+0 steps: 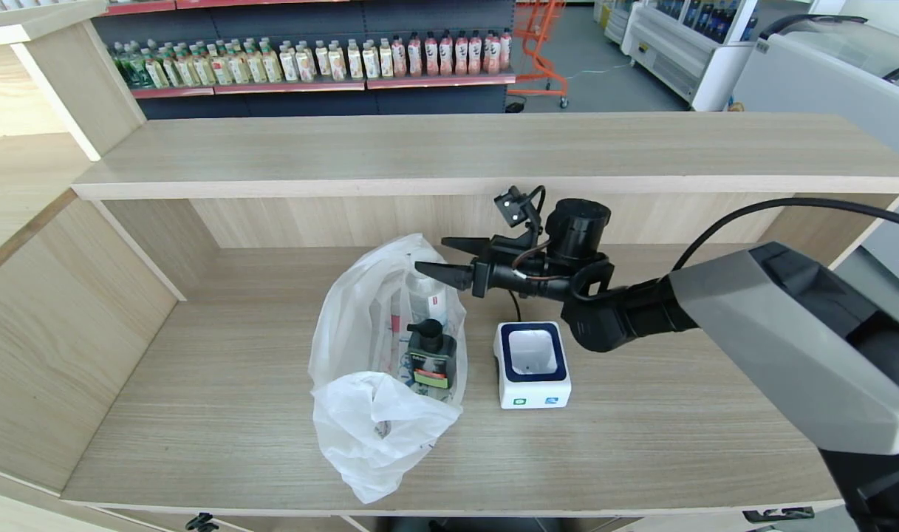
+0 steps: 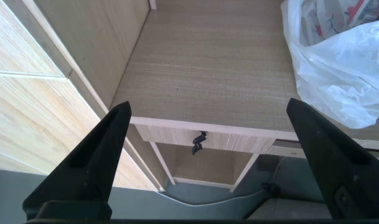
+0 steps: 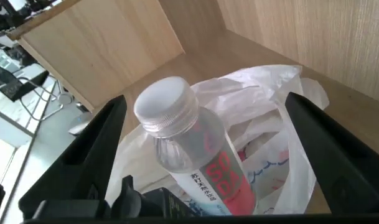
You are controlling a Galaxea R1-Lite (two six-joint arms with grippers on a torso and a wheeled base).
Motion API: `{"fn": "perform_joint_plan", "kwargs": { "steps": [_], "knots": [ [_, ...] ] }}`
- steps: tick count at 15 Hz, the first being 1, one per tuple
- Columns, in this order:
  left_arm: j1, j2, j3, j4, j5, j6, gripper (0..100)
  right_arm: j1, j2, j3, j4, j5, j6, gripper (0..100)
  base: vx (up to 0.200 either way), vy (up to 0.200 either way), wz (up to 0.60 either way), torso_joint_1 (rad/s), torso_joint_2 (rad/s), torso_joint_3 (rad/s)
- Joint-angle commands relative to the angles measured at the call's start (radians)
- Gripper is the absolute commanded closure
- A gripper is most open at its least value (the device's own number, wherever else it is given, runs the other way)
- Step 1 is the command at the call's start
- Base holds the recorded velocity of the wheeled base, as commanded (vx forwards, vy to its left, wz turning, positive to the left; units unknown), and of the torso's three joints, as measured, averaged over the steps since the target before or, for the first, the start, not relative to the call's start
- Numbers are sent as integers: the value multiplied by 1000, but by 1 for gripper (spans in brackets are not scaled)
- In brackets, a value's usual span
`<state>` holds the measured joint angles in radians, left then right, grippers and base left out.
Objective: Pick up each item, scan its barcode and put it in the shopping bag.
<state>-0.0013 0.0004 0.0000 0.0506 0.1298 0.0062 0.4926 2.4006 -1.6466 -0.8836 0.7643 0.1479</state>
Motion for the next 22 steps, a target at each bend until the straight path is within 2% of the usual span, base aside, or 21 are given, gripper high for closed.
{"fn": "perform_joint_plan", "kwargs": {
  "steps": [1,3,5,8,11,12,14,15,16,17,18,20,21,22],
  "knots": [
    [0,1,0,0,1,0,0,-20,-109,56,0,0,90,0,0,0,0,0,0,0],
    [0,1,0,0,1,0,0,-28,-192,108,-3,0,188,0,0,0,0,0,0,0],
    [0,1,0,0,1,0,0,-62,-305,246,2,0,206,0,0,0,0,0,0,0],
    [0,1,0,0,1,0,0,-155,-618,608,6,3,200,0,0,0,0,0,0,0],
    [0,1,0,0,1,0,0,-233,-940,903,17,3,188,0,0,0,0,0,0,0],
    [0,1,0,0,1,0,0,-278,-1061,1019,49,0,162,0,0,0,0,0,0,0],
    [0,0,0,0,1,0,0,-396,-1218,1154,170,-6,-54,0,0,0,0,0,0,0],
    [0,1,0,0,1,0,0,-480,-1362,1222,351,-125,-225,0,0,0,0,0,0,0],
    [0,0,0,0,1,0,0,-489,-1448,1257,459,-295,-258,0,0,0,0,0,0,0],
    [0,1,0,0,1,0,0,-479,-1603,1331,601,-629,-228,0,0,0,0,0,0,0],
    [0,1,0,0,1,0,0,-459,-1712,1393,660,-688,-180,0,0,0,0,0,0,0],
    [0,1,0,0,1,0,0,-420,-1948,1558,669,-694,-172,0,0,0,0,0,0,0],
    [0,0,0,0,1,0,0,-436,-2048,1630,660,-692,-174,0,0,0,0,0,0,0],
    [0,1,0,0,1,0,0,-474,-2123,1647,667,-691,-174,0,0,0,0,0,0,0]
  ]
}}
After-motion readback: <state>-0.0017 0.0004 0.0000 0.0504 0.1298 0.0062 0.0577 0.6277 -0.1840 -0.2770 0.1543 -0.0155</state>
